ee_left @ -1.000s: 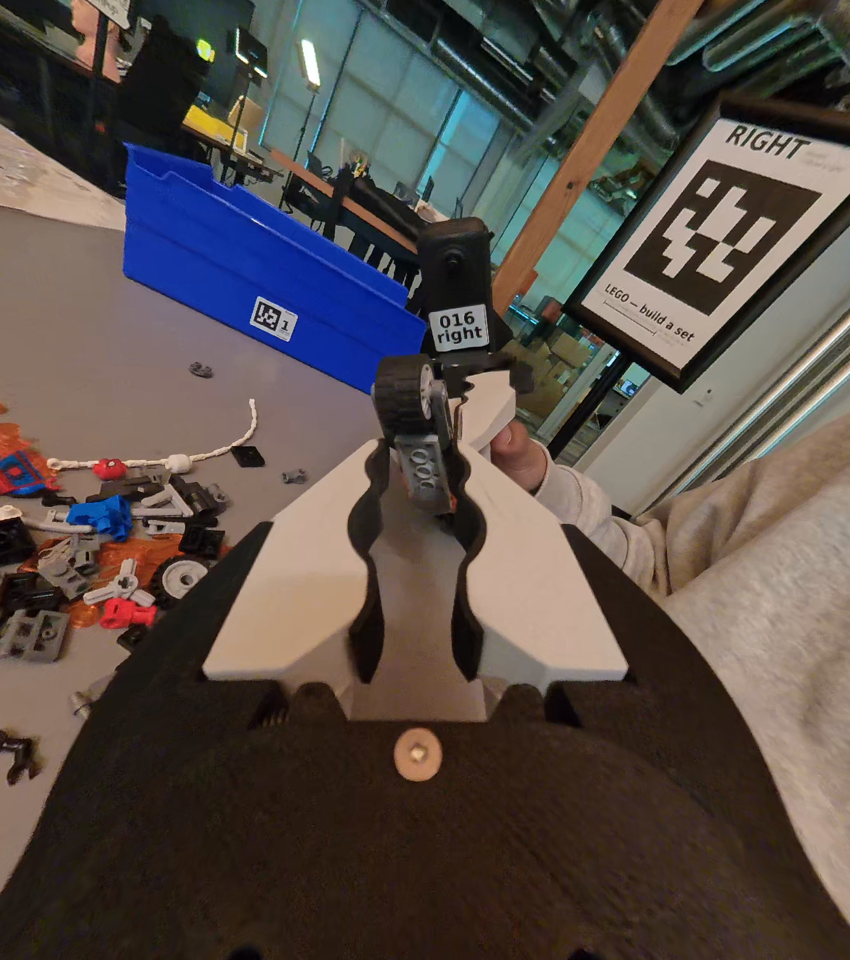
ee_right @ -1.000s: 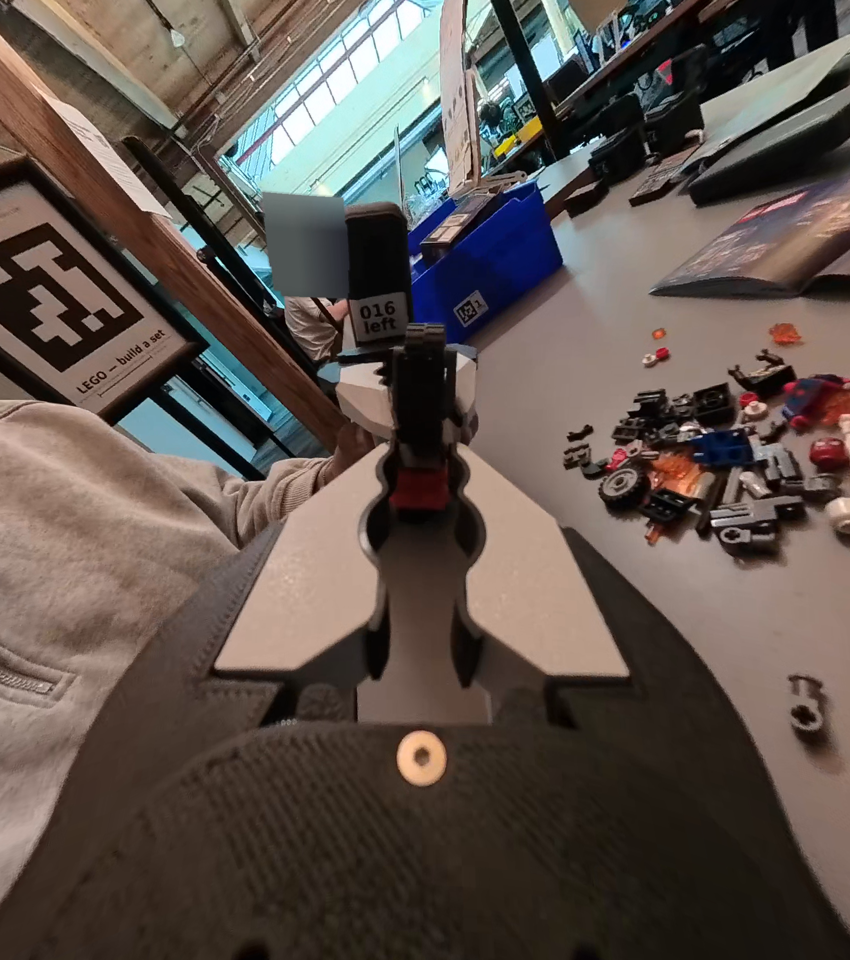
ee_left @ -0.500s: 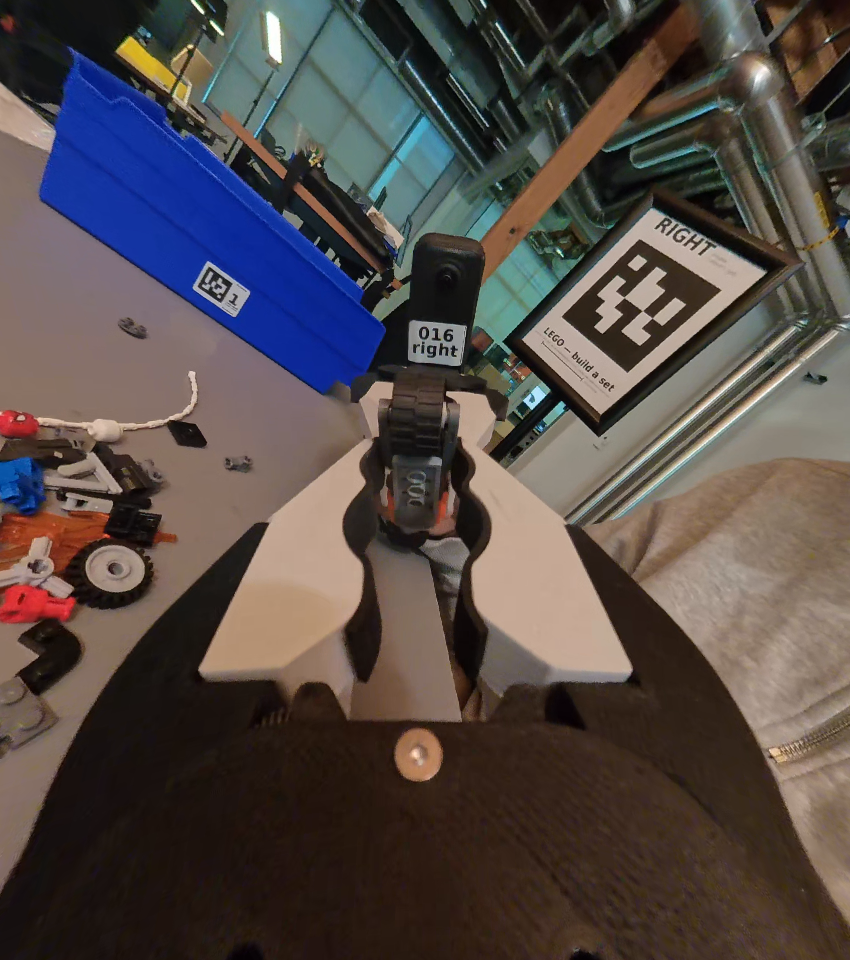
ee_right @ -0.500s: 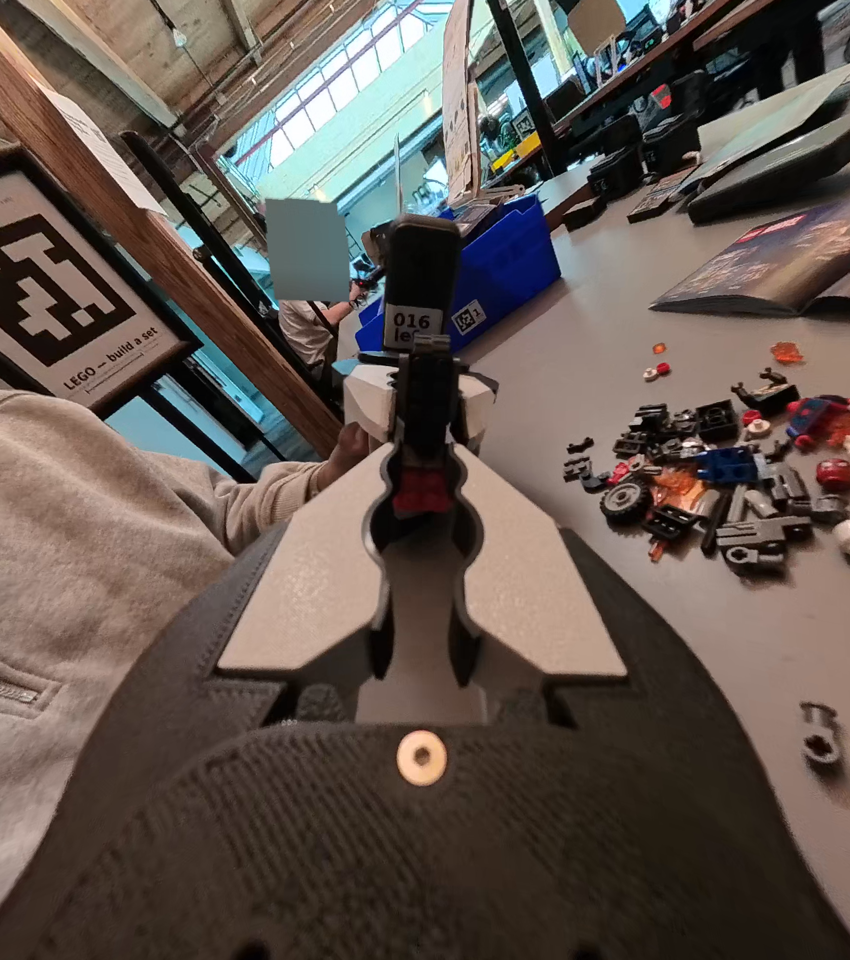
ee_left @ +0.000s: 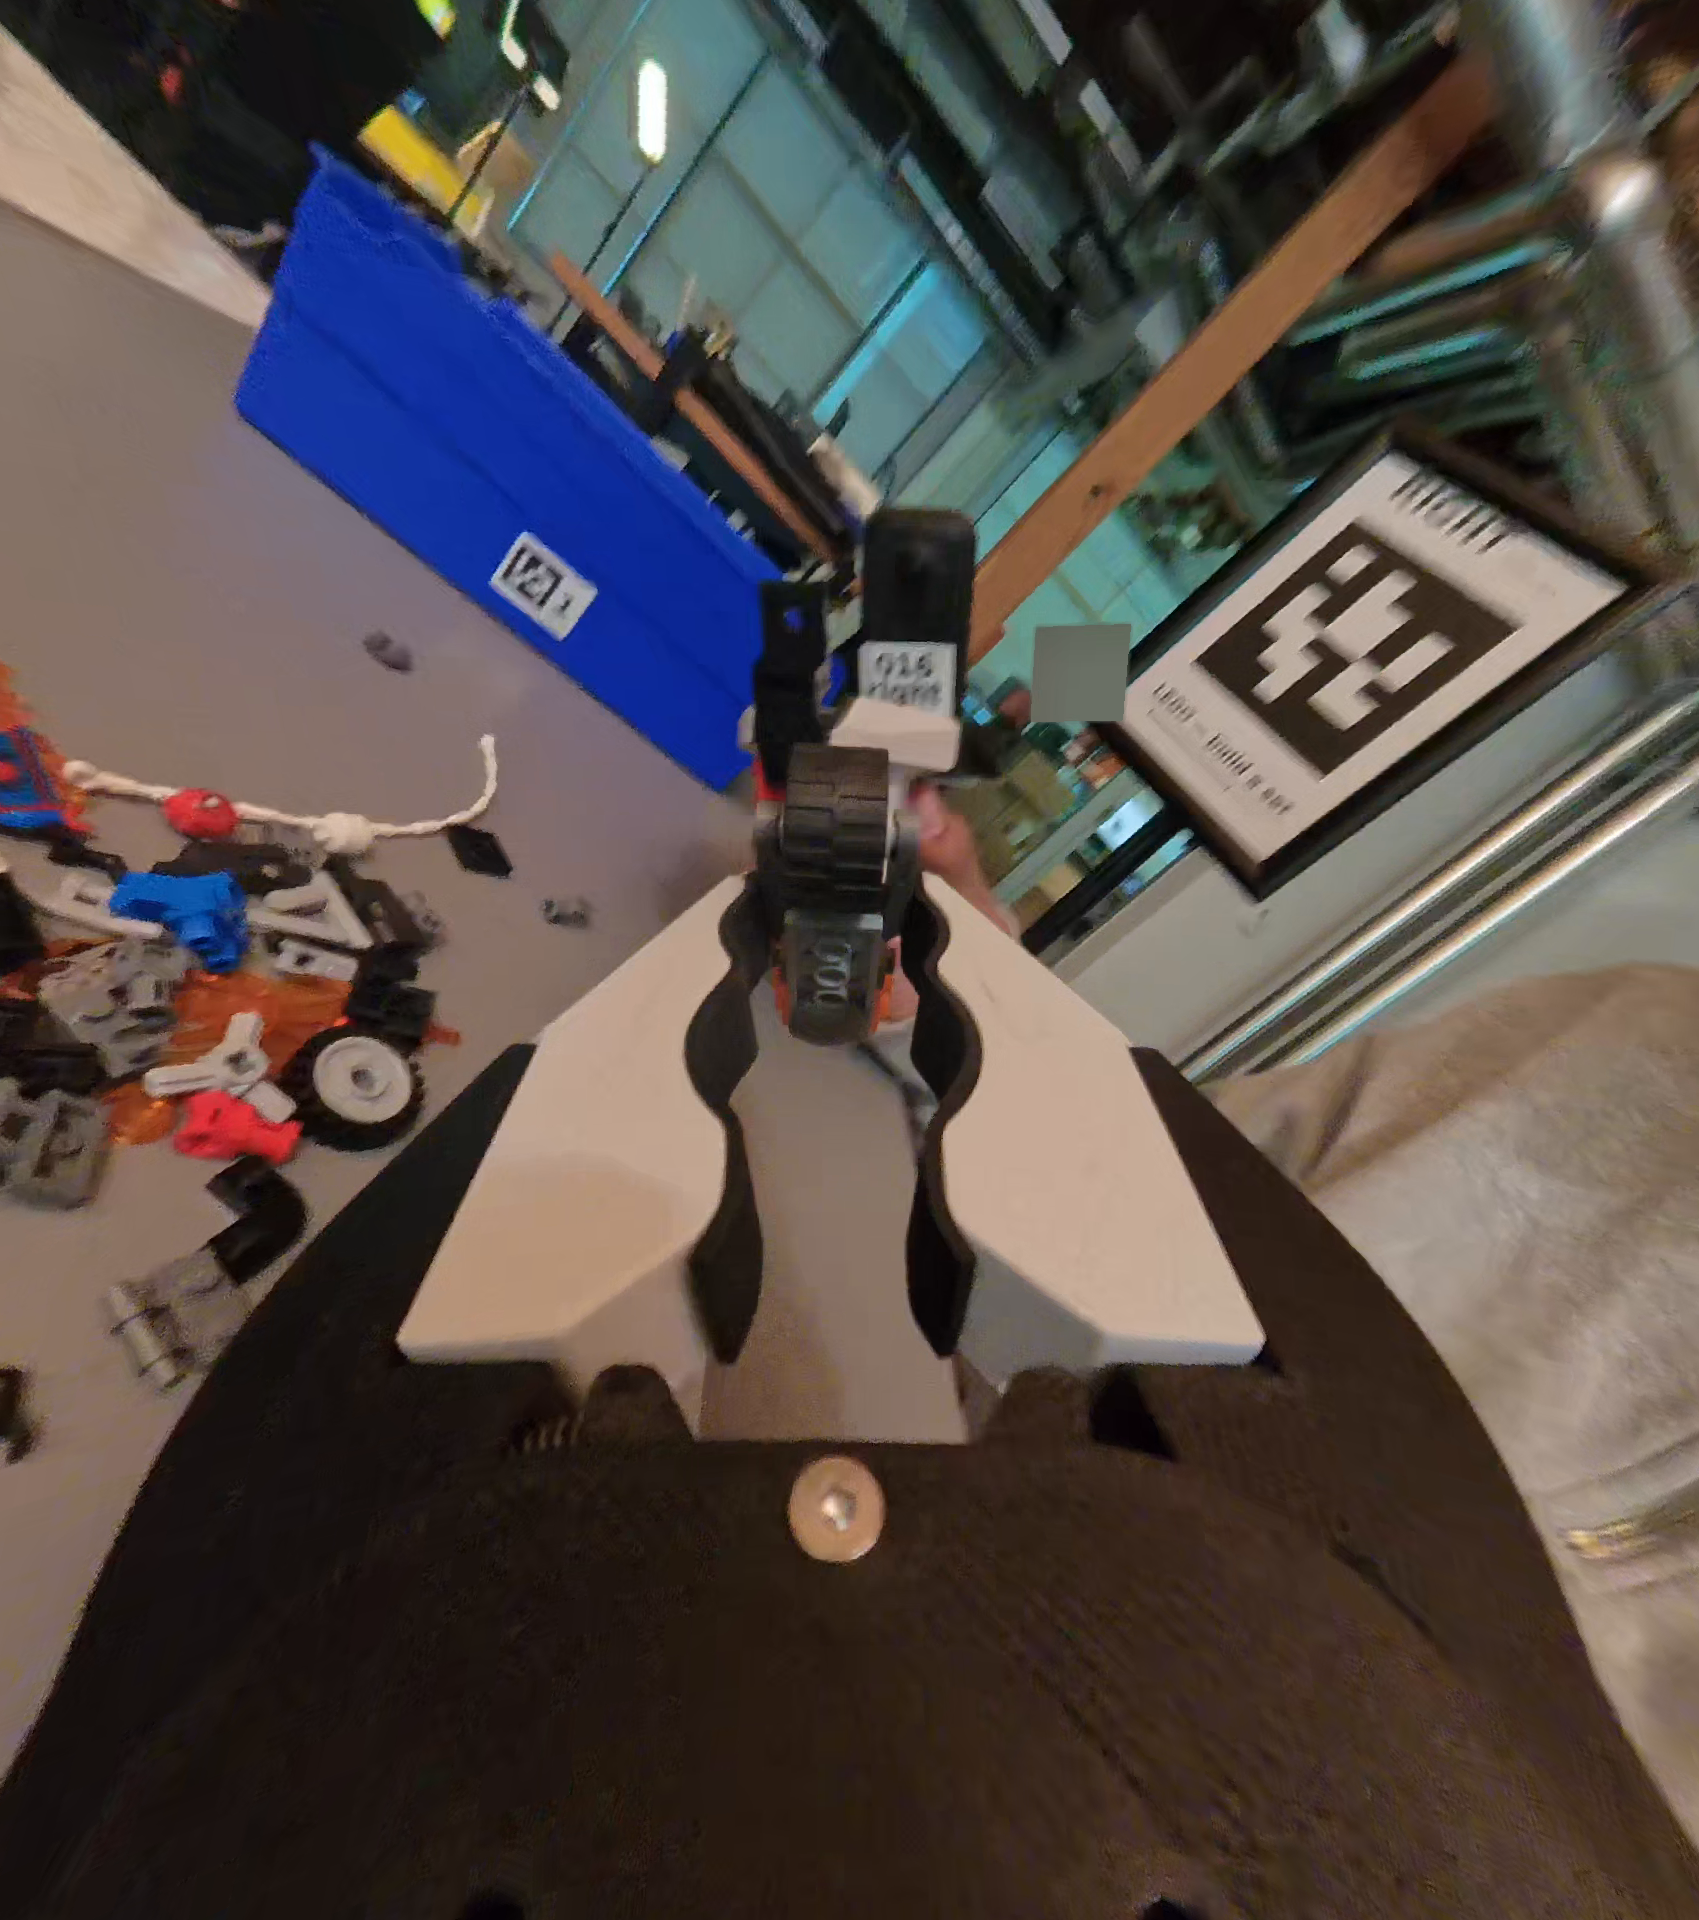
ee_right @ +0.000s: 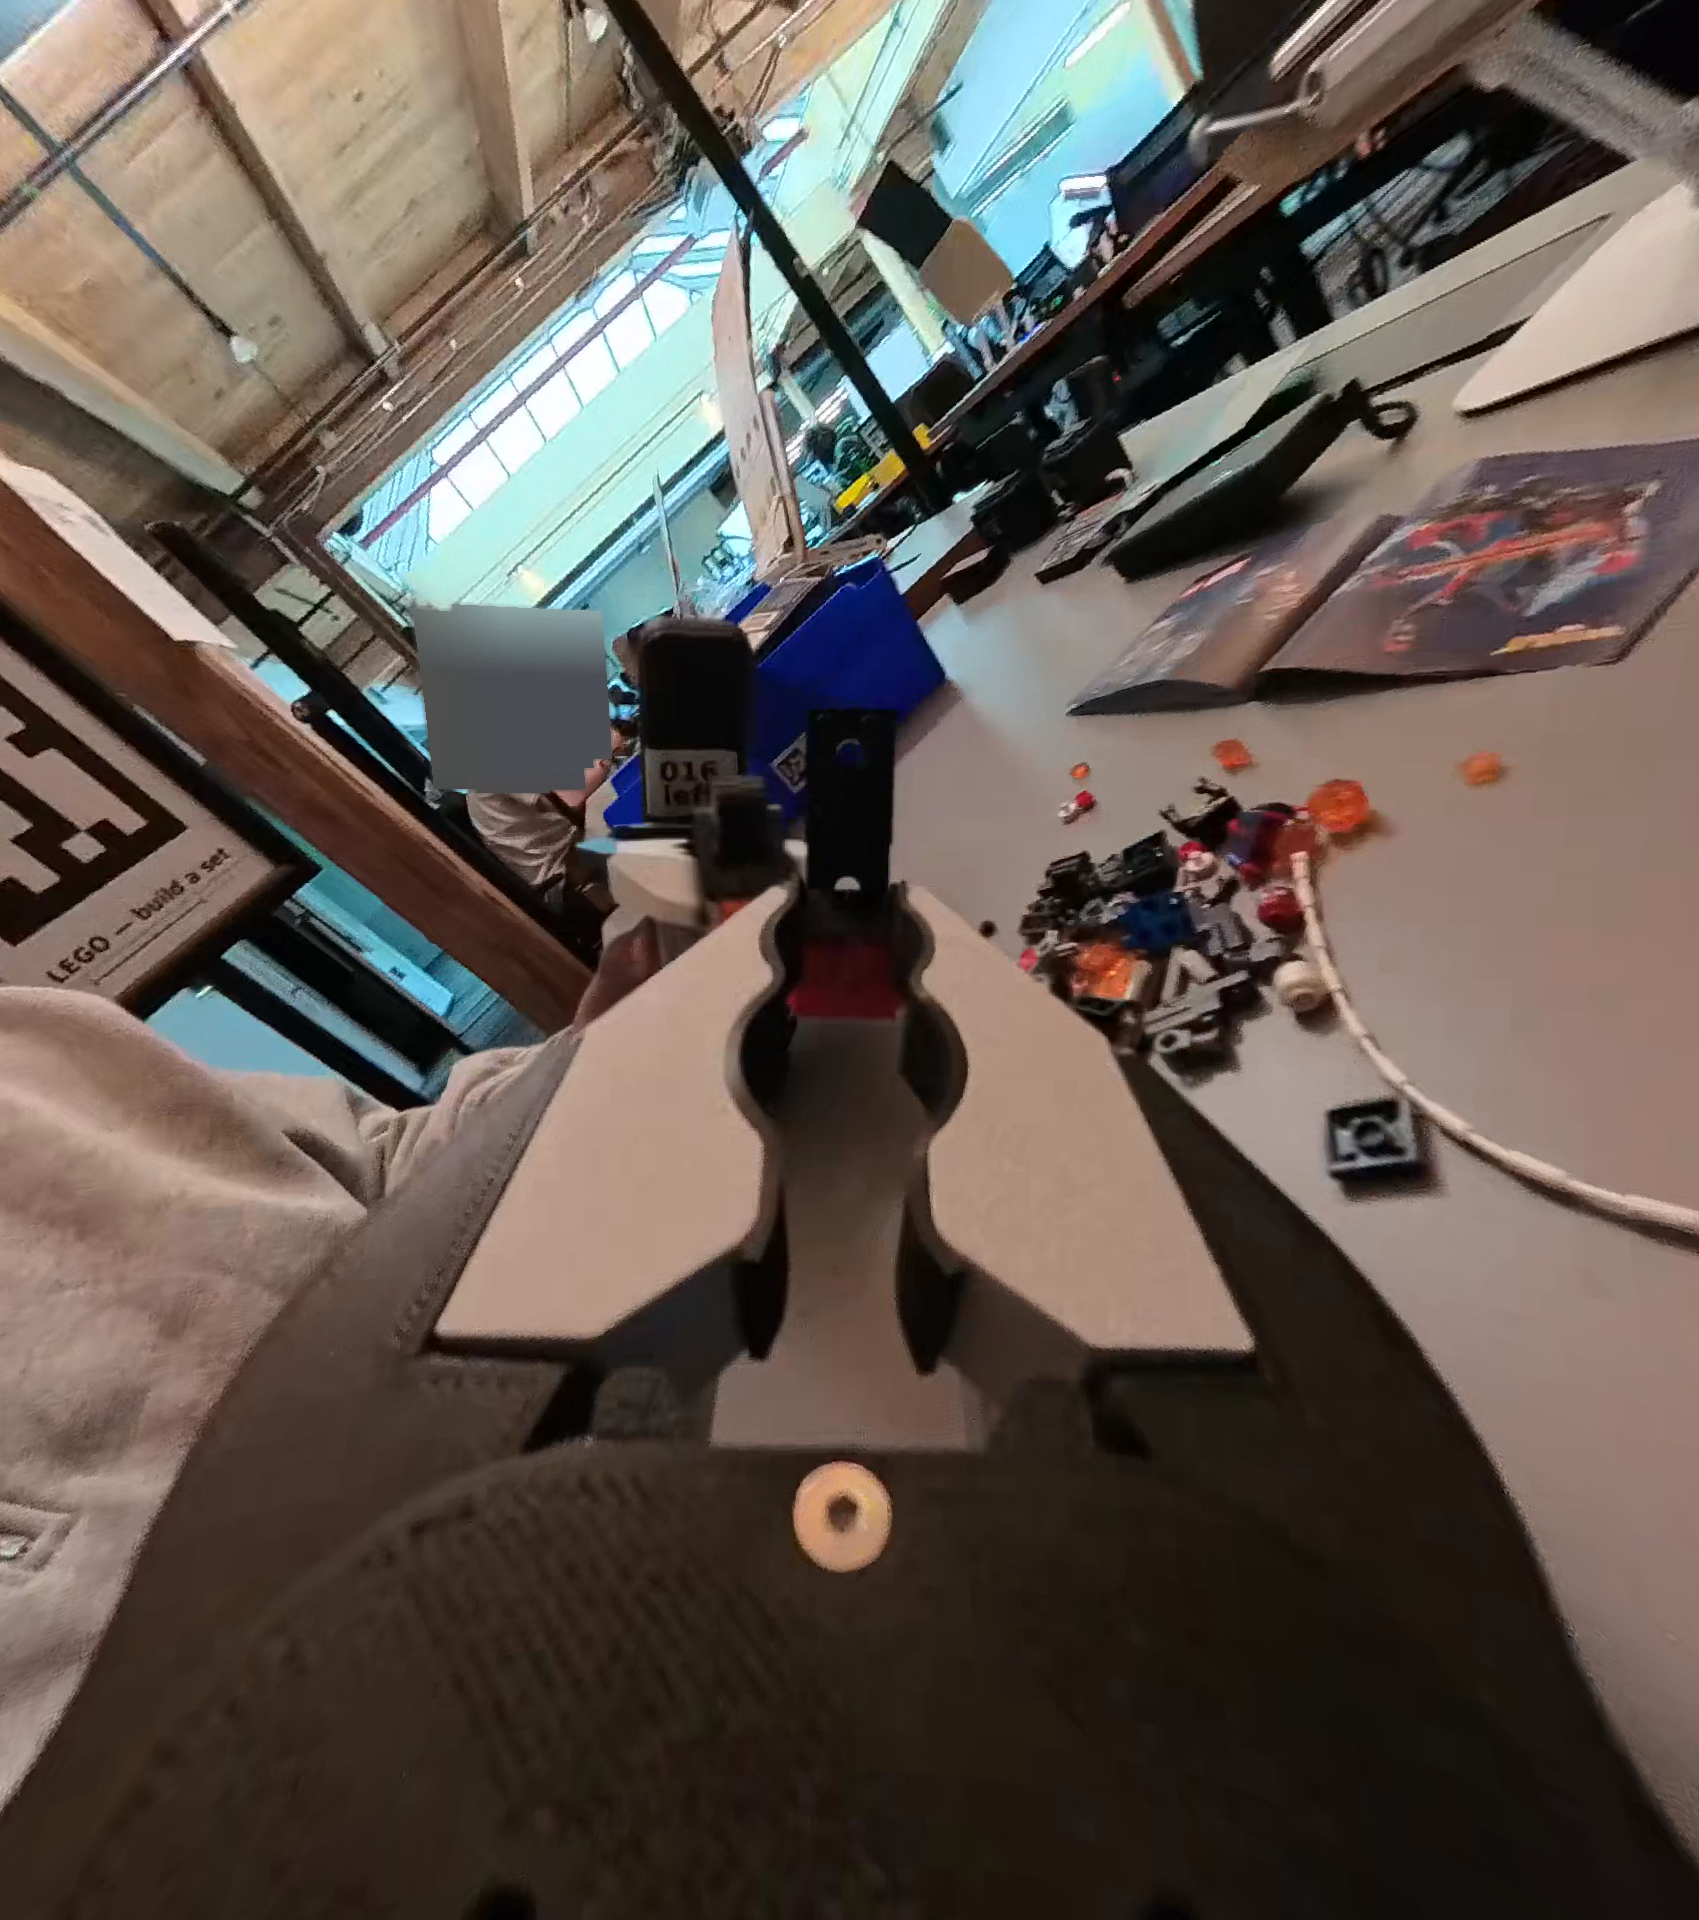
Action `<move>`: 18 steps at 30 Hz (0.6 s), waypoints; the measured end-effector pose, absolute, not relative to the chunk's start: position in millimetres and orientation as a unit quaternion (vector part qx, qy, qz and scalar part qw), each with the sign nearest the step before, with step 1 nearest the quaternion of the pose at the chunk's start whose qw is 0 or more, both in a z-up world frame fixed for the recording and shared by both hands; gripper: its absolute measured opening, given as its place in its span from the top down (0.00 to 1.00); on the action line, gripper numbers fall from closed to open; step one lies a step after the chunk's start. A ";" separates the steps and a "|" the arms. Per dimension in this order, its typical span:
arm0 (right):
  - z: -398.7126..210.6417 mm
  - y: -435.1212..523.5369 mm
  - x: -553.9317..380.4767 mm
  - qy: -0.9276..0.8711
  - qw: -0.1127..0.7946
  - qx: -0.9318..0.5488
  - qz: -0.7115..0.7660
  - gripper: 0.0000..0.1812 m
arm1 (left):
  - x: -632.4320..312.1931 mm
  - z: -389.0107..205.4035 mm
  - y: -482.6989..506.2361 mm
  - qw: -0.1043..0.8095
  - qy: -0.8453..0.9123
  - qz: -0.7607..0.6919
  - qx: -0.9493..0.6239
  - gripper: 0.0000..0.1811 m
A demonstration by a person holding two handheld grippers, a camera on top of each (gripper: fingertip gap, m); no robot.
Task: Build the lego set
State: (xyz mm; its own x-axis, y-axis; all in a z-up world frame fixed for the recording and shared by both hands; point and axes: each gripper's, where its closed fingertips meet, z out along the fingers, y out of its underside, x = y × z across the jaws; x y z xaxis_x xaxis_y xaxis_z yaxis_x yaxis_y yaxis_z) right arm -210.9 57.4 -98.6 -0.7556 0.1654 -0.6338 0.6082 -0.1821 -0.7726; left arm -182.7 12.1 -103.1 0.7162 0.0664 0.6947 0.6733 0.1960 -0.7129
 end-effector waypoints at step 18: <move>-142.1 18.4 -188.3 0.771 0.064 0.247 -0.583 0.92 | -184.7 -176.9 18.7 0.523 -0.401 -0.170 -0.732 0.82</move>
